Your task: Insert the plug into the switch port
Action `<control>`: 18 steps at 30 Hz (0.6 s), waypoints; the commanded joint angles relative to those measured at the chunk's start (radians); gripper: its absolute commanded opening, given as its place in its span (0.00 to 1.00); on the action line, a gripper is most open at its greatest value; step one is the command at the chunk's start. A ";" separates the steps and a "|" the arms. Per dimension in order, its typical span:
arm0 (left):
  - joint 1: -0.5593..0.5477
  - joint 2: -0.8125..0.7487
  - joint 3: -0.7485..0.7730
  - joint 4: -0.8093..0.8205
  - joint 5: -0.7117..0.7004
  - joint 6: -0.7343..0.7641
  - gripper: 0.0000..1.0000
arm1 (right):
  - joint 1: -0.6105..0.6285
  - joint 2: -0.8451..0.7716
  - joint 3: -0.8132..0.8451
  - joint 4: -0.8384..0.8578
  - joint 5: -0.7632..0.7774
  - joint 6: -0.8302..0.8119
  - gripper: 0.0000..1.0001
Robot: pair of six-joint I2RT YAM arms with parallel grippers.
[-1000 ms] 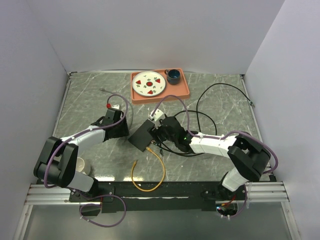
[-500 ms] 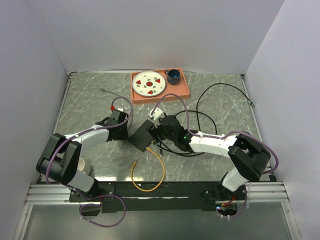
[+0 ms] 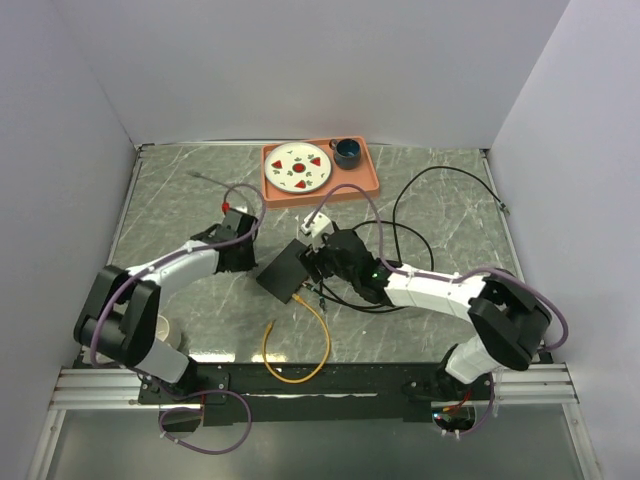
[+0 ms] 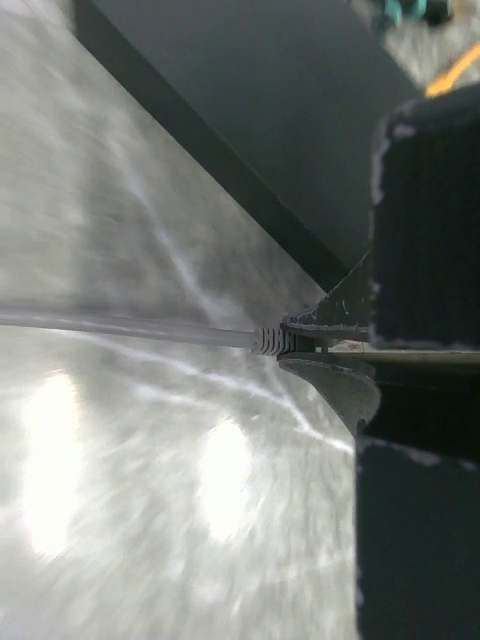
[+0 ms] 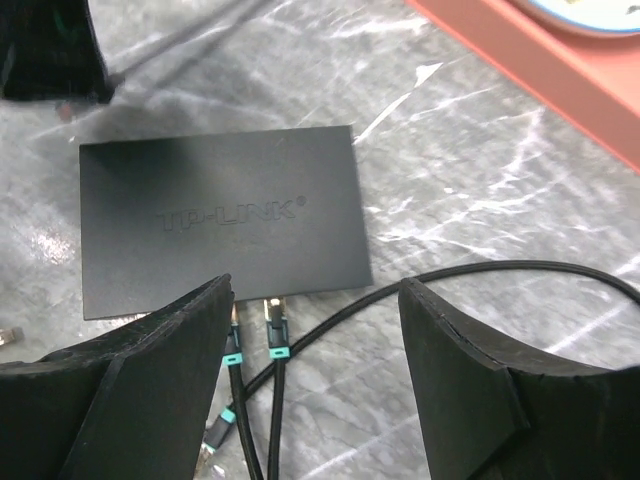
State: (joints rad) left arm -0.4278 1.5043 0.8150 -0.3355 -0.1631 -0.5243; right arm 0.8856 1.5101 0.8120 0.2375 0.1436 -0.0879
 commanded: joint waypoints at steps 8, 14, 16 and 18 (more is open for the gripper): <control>-0.086 -0.081 0.640 -0.084 0.125 0.142 0.01 | -0.046 -0.437 -0.125 0.011 0.018 0.014 0.83; -0.276 0.123 0.977 -0.079 0.469 0.225 0.01 | -0.047 -0.770 -0.065 -0.139 -0.125 -0.104 0.99; -0.285 0.090 0.893 0.013 0.607 0.189 0.01 | -0.045 -0.824 -0.022 -0.210 -0.139 -0.130 0.99; -0.284 0.024 0.758 0.135 0.639 0.170 0.01 | -0.047 -0.861 0.006 -0.260 -0.190 -0.136 0.99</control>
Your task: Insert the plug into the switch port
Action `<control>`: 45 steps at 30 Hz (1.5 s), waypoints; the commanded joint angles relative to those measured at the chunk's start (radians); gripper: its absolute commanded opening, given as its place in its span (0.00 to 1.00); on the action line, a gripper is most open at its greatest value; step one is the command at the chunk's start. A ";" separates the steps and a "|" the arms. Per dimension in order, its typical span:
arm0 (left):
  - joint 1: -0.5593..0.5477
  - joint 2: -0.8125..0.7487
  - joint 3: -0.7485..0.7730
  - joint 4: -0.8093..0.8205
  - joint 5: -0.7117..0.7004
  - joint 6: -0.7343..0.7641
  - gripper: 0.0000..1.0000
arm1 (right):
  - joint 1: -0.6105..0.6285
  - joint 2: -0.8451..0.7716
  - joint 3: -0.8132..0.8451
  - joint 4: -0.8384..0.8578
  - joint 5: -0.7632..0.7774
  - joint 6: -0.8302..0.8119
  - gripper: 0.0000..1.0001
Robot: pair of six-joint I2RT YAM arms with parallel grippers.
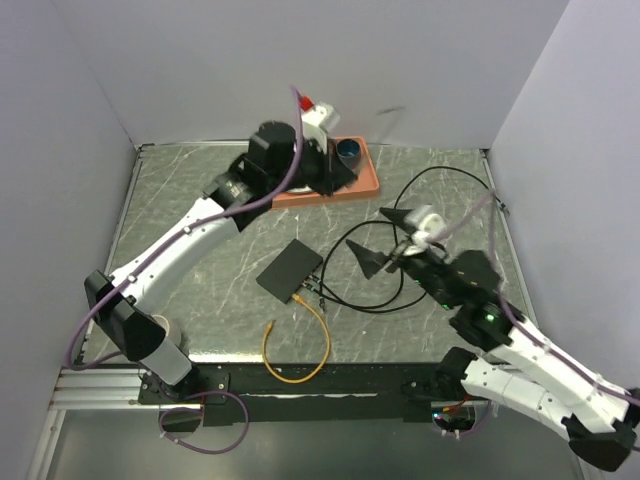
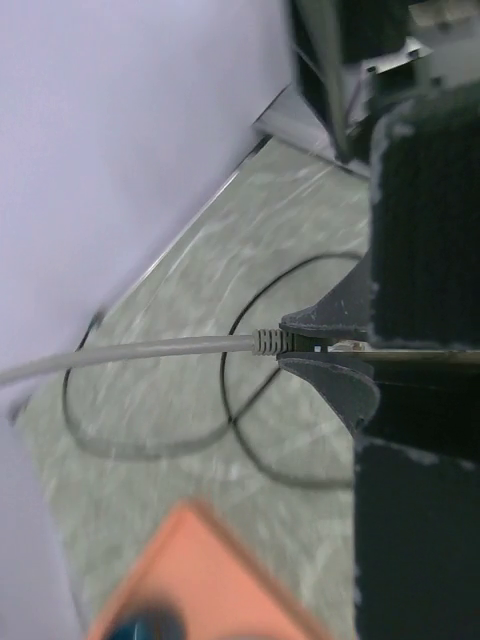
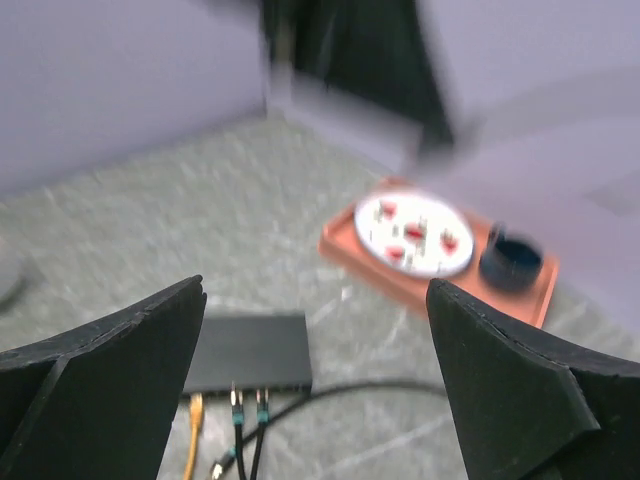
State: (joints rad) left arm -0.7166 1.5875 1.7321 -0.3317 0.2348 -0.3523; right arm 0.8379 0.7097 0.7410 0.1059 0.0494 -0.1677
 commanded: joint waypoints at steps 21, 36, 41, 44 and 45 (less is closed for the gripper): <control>0.075 -0.044 -0.612 0.022 0.738 0.114 0.01 | 0.000 0.065 0.057 -0.261 -0.307 -0.207 0.99; 0.108 -0.096 -0.582 -0.092 0.890 0.193 0.01 | -0.002 0.155 0.080 -0.337 -0.534 -0.270 0.99; 0.108 -0.115 -0.571 -0.107 0.887 0.196 0.01 | 0.000 0.227 0.106 -0.365 -0.579 -0.274 0.99; 0.108 -0.121 -0.562 -0.112 0.876 0.197 0.01 | -0.002 0.258 0.118 -0.379 -0.582 -0.270 0.94; 0.108 -0.124 -0.562 -0.115 0.877 0.196 0.01 | 0.000 0.264 0.120 -0.379 -0.583 -0.266 0.92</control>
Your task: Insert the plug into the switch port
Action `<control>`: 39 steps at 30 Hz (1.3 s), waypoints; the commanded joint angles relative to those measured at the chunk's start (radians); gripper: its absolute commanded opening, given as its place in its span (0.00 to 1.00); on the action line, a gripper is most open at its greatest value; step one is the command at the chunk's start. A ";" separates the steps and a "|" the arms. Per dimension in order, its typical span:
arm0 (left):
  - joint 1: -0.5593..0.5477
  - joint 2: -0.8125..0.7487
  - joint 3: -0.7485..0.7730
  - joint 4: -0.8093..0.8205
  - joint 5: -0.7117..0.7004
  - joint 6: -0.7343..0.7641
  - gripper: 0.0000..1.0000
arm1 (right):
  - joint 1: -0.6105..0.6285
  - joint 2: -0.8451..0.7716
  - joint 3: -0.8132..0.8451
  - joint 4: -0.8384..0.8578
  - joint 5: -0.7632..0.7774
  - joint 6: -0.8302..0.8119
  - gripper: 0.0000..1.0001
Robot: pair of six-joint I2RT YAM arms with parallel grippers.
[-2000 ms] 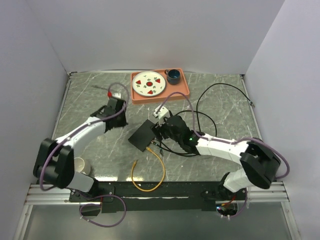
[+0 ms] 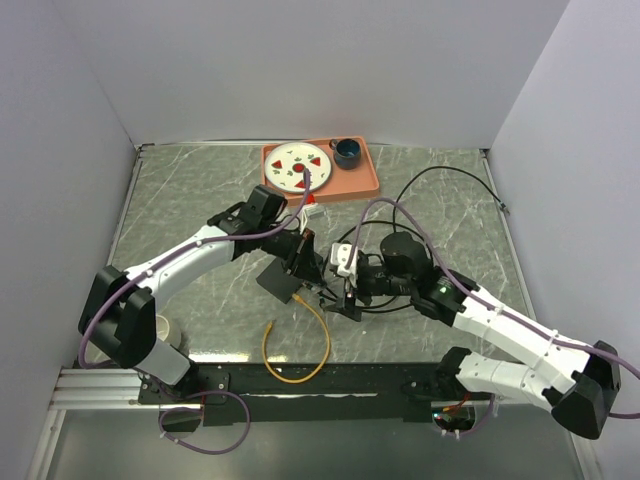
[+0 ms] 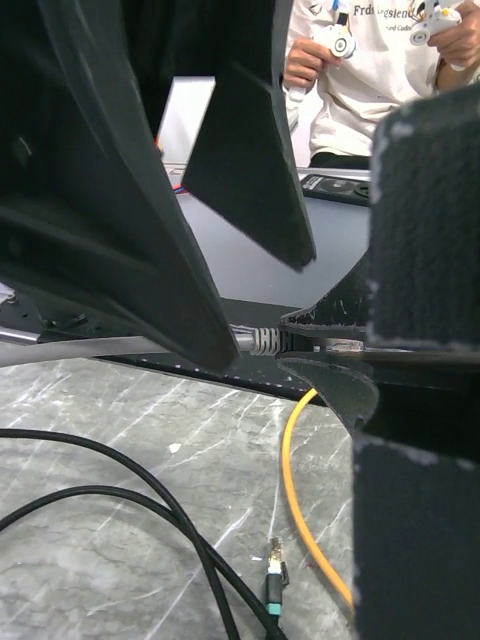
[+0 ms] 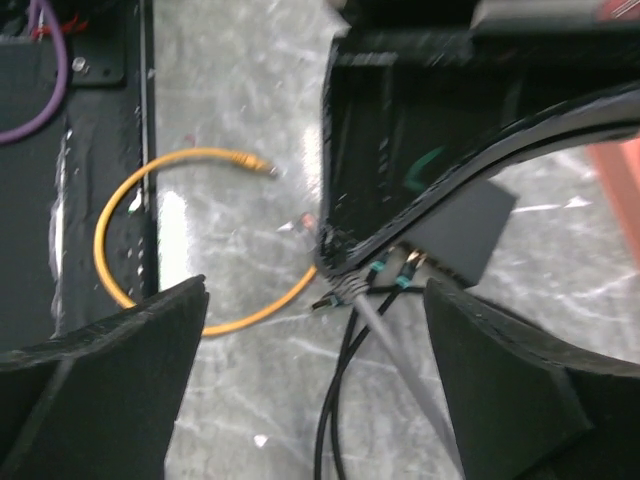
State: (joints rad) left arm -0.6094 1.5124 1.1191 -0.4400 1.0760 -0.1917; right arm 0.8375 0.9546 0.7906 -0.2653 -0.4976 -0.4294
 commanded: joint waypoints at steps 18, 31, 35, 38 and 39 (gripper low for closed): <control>0.025 -0.106 0.044 0.052 0.013 -0.049 0.01 | 0.000 0.059 0.084 0.014 -0.053 0.020 0.37; 0.080 -0.120 0.025 0.119 0.053 -0.121 0.01 | 0.002 0.062 0.091 -0.034 -0.001 0.006 0.43; 0.085 -0.113 0.021 0.142 0.065 -0.146 0.01 | 0.005 0.072 0.096 -0.034 0.025 0.012 0.43; 0.091 -0.116 0.013 0.184 0.085 -0.178 0.01 | 0.011 0.079 0.101 -0.035 0.047 0.014 0.40; 0.091 -0.116 0.010 0.193 0.093 -0.186 0.01 | 0.014 0.082 0.104 -0.037 0.053 0.014 0.37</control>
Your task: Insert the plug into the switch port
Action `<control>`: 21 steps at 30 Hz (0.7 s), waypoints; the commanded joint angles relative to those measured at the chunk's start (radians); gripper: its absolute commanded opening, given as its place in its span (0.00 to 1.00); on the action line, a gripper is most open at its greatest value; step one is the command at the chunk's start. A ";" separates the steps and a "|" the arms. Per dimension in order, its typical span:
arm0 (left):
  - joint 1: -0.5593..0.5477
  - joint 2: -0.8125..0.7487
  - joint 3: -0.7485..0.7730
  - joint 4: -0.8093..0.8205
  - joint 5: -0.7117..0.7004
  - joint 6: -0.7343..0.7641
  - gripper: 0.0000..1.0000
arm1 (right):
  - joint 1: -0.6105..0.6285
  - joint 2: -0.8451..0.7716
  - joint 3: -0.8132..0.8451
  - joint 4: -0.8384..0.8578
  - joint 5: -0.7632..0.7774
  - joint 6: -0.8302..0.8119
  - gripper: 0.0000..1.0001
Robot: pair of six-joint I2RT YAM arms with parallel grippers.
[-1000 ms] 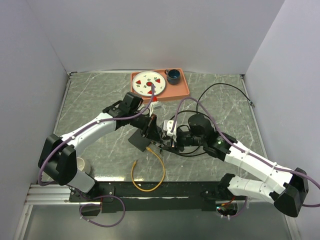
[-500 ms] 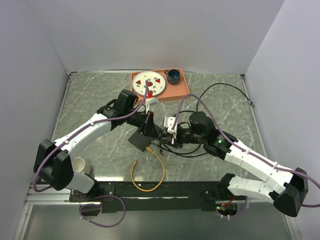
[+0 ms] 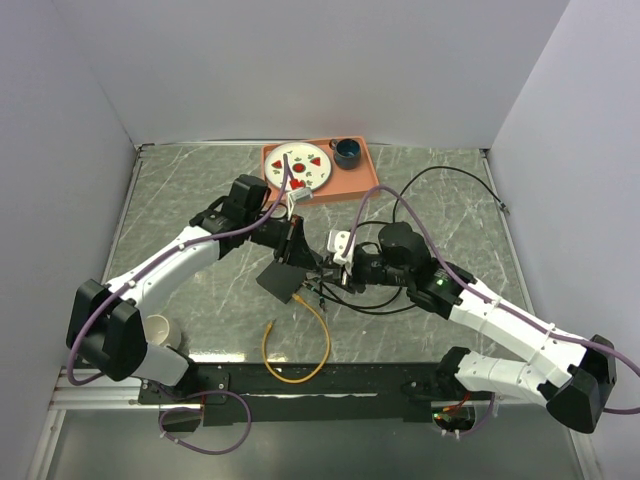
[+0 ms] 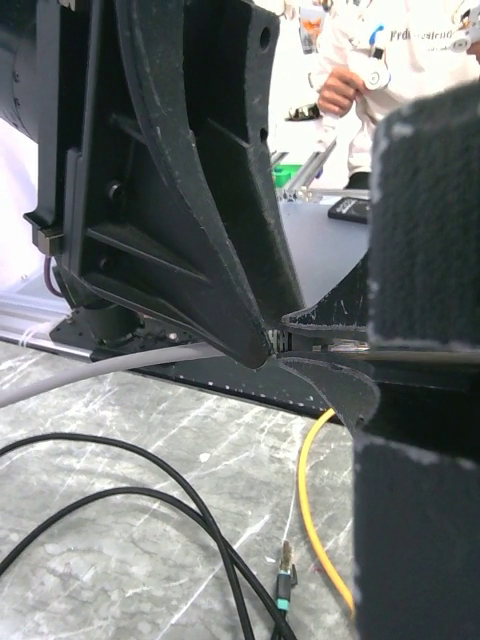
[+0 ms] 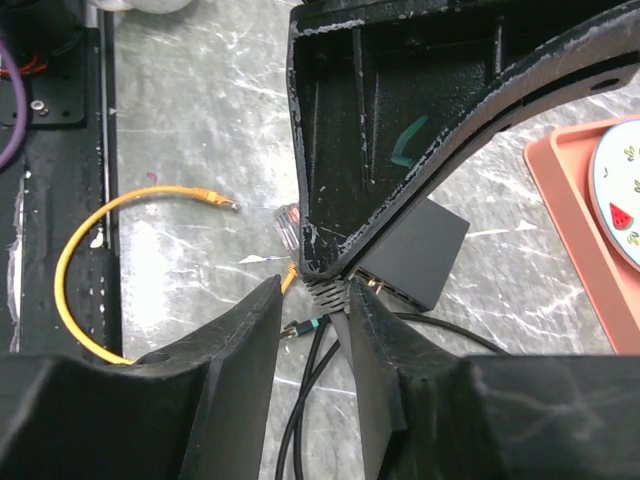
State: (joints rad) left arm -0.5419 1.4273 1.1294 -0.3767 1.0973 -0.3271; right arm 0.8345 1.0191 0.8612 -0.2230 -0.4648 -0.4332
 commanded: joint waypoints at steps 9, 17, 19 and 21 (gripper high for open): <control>0.028 -0.045 -0.022 0.251 0.099 -0.147 0.01 | 0.032 0.038 0.039 -0.075 0.095 0.027 0.05; 0.062 -0.103 -0.037 0.309 -0.060 -0.196 0.51 | 0.032 -0.004 0.006 -0.012 0.133 0.060 0.00; 0.074 -0.142 -0.057 0.334 -0.121 -0.202 0.59 | 0.032 -0.008 0.002 -0.006 0.140 0.074 0.00; 0.079 -0.171 -0.072 0.329 -0.151 -0.194 0.61 | 0.032 -0.008 0.002 0.002 0.152 0.086 0.00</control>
State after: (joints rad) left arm -0.4808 1.3502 1.0760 -0.1371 1.0378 -0.4995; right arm 0.8597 1.0363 0.8608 -0.2504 -0.3454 -0.3862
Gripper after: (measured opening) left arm 0.585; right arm 0.031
